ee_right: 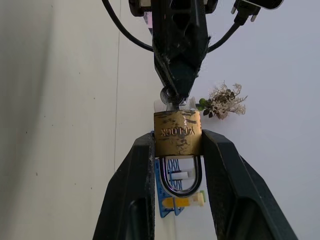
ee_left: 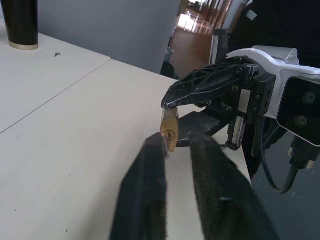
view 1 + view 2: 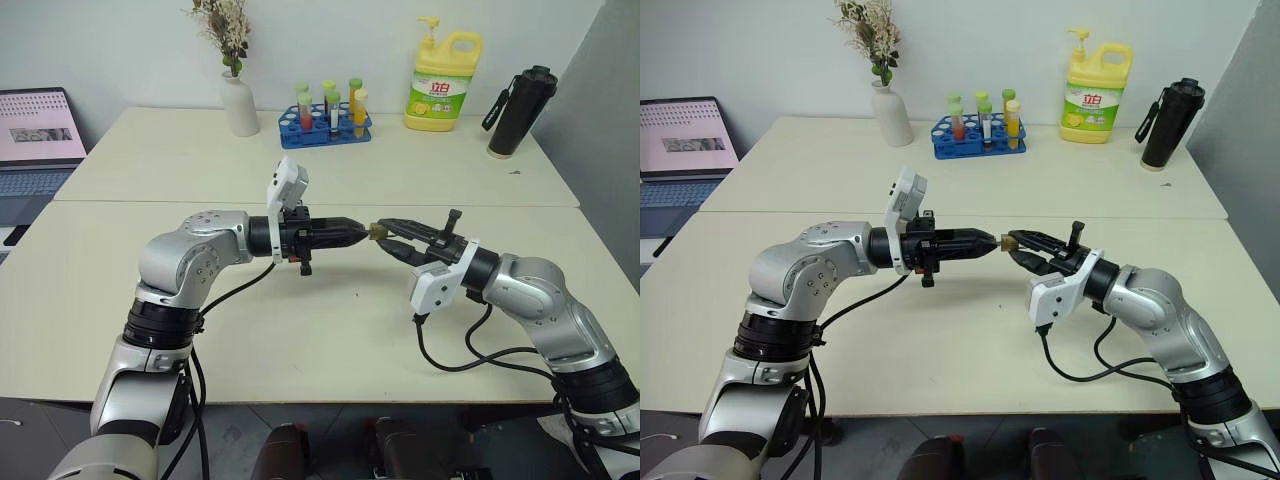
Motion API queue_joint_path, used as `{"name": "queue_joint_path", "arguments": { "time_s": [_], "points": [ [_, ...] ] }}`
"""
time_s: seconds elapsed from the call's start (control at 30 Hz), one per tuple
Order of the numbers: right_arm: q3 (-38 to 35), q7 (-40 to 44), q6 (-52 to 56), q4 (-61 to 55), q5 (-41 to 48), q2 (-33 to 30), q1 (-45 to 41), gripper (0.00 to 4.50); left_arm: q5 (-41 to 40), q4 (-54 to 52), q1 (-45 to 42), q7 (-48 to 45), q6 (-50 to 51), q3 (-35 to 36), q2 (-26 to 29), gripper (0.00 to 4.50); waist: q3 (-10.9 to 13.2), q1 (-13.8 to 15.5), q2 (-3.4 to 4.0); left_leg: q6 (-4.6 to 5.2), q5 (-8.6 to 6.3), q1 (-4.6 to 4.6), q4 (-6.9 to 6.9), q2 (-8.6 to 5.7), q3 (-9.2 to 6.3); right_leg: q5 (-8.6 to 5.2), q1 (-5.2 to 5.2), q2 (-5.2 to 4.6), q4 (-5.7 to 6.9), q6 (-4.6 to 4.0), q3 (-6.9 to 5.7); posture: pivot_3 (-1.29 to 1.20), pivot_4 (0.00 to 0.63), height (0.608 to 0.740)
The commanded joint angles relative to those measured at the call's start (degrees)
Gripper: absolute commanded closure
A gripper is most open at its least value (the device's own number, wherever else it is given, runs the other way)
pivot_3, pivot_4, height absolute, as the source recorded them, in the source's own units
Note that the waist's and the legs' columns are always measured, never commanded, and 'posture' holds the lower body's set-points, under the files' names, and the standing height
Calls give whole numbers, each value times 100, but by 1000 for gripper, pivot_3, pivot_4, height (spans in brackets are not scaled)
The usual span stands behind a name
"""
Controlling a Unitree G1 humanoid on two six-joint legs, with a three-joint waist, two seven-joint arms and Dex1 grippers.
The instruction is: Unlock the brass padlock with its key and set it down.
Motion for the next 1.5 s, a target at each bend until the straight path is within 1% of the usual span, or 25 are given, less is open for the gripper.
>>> {"name": "queue_joint_path", "arguments": {
  "time_s": [0.03, 0.33, 0.5, 0.6, 0.67, 0.83, 0.9, 1.07, 1.13, 1.17, 1.23, 1.3, 1.33, 1.37, 1.43, 1.5],
  "points": [
    [-58, 5, -33, -270, 172, 43, -121, 3556, 31, -99, -71, -146, -118, -57, 6, 4500, 0, 0, 0, 0, 0, 0, 0, 0, 0, 0, 0, 0, 0, 0, 0, 0, 150, 740],
    [-89, 46, 19, -272, 252, 94, -111, 3556, 118, -159, -23, -223, -208, -71, -4, 4500, 0, 0, 0, 0, 0, 0, 0, 0, 0, 0, 0, 0, 0, 0, -1, 0, 150, 740],
    [-104, 48, -4, -242, 311, 117, -108, 3556, 445, -307, 65, -474, -916, -212, 75, 4500, 0, 1, 0, 0, 0, 0, 0, 1, 0, 1, 0, 0, 0, -2, 0, 0, 150, 740],
    [-128, 52, 32, -251, 363, 131, -84, 3556, 1147, -471, 169, -684, -2009, -508, 250, 4500, 0, 1, 0, 0, 0, 0, 0, 0, 1, 3, 0, 0, 0, -5, 1, 0, 150, 740],
    [-139, 48, 42, -253, 385, 146, -76, 3556, 1370, -545, 257, -678, -2496, -545, 233, 4500, 0, 3, 0, 0, 0, 0, -1, 0, 2, 4, 0, 0, -1, -7, 3, 0, 150, 740],
    [-166, 35, 42, -268, 424, 161, -47, 3556, 2274, -274, 410, -643, -4354, -697, 207, 4500, 0, 6, 0, 0, 0, 0, -1, 0, 3, 8, 0, -1, -1, -14, 4, 0, 150, 740],
    [-167, 36, 51, -259, 439, 171, -52, 3556, 2467, -93, 402, -571, -4866, -687, 122, 4500, 0, 9, 0, 0, 0, 0, -1, -1, 6, 8, 0, -1, -1, -15, 4, 0, 150, 740],
    [-173, 39, 48, -256, 458, 170, -69, 3556, 2594, 155, 370, -549, -5311, -685, 21, 4500, 0, 7, 0, 1, -1, -1, -1, -1, 8, 6, 0, 0, -2, -11, 0, 0, 150, 740],
    [-167, 42, 49, -270, 456, 172, -69, 3556, 2431, 115, 372, -478, -4884, -633, -34, 4500, 0, 6, 0, 1, -1, -1, -1, -1, 7, 4, 0, 0, -2, -7, 0, 0, 150, 740],
    [-168, 42, 54, -281, 459, 174, -67, 3556, 2238, 45, 380, -542, -4487, -634, -31, 4500, 0, 5, 0, 1, -1, -1, -1, -1, 7, 3, 0, 1, -1, -5, -1, 0, 150, 740],
    [-168, 42, 66, -293, 462, 176, -63, 3556, 2026, -53, 390, -638, -4042, -643, -15, 4500, 0, 2, 0, 1, -1, -2, -1, 0, 6, 2, 0, 1, -1, -4, -2, 0, 150, 740],
    [-171, 49, 70, -301, 455, 176, -62, 3556, 1853, -144, 400, -478, -3518, -538, -11, 4500, 0, 0, 0, 1, -1, -1, -1, 0, 4, 0, 0, 1, -1, 1, -3, 0, 150, 740],
    [-172, 54, 71, -303, 448, 173, -60, 3556, 1739, -165, 372, -424, -3244, -485, -16, 4118, 0, 0, 0, 1, -1, -1, -1, 0, 3, 0, 0, 2, -1, 1, -4, 0, 150, 740],
    [-175, 59, 72, -292, 446, 170, -62, 3556, 1518, -158, 289, -279, -2726, -377, -64, 3934, 0, -1, 0, 1, -1, -1, -1, 0, 2, 0, 0, 2, 0, 1, -3, 0, 150, 740],
    [-180, 65, 78, -290, 447, 166, -59, 3556, 1274, -188, 193, -122, -2110, -256, -117, 3320, 0, -1, 0, 1, -1, -1, 0, 0, 1, -1, 0, 2, 0, 1, -5, 0, 150, 740],
    [-188, 79, 85, -284, 440, 146, -45, 3556, 1126, -243, 134, -227, -1596, -274, 26, 2714, 0, -2, 0, 1, -1, -2, 2, 1, -1, -2, 0, 2, 0, 3, -6, 0, 150, 740]
  ]
}}
